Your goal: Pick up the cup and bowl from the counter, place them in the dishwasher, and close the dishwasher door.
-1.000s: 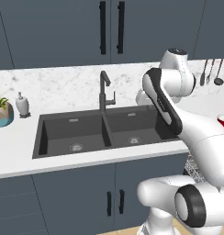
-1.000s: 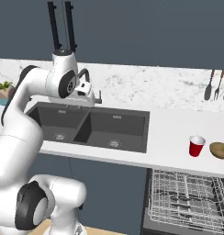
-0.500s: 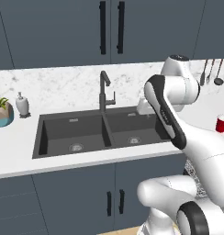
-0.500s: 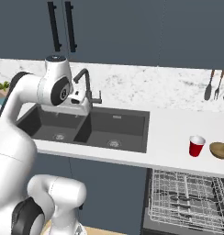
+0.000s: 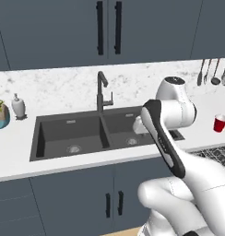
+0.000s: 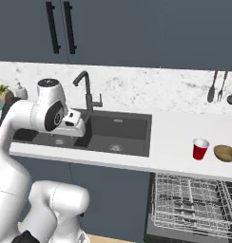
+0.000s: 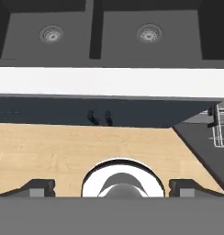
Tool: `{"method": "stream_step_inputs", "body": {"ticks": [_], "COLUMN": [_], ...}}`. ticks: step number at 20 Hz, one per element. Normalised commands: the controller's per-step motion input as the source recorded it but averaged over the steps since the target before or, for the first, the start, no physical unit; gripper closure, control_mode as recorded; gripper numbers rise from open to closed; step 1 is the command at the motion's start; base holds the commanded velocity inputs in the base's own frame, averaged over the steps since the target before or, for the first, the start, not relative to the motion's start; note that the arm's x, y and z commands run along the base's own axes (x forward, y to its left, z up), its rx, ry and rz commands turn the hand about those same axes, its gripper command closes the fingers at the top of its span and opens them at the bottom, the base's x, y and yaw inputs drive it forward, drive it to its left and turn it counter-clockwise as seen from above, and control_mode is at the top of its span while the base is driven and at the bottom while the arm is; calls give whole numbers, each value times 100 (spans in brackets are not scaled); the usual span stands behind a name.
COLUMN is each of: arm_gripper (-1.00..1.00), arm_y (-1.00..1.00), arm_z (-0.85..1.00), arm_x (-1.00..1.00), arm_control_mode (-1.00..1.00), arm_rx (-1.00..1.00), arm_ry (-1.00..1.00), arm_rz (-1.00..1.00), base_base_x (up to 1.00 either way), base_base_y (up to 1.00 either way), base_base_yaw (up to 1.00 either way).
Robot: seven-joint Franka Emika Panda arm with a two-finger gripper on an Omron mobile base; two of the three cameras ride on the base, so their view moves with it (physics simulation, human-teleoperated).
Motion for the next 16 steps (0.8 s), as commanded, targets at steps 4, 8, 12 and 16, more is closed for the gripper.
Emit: {"method": "stream_step_inputs", "body": {"ticks": [4, 8, 12, 16], "arm_gripper": [-100, -100, -100, -100], "arm_y": [0, 0, 0, 0], "arm_z": [0, 0, 0, 0], "arm_x": [0, 0, 0, 0], "arm_control_mode": [100, 100, 100, 100], "arm_rx": [0, 0, 0, 0], "arm_ry": [0, 0, 0, 0], "arm_rz": [0, 0, 0, 0], "base_base_x": [26, 6, 8, 10], "base_base_y": [-1, 9, 30, 61], "base_base_yaw": [-60, -82, -84, -73]}}
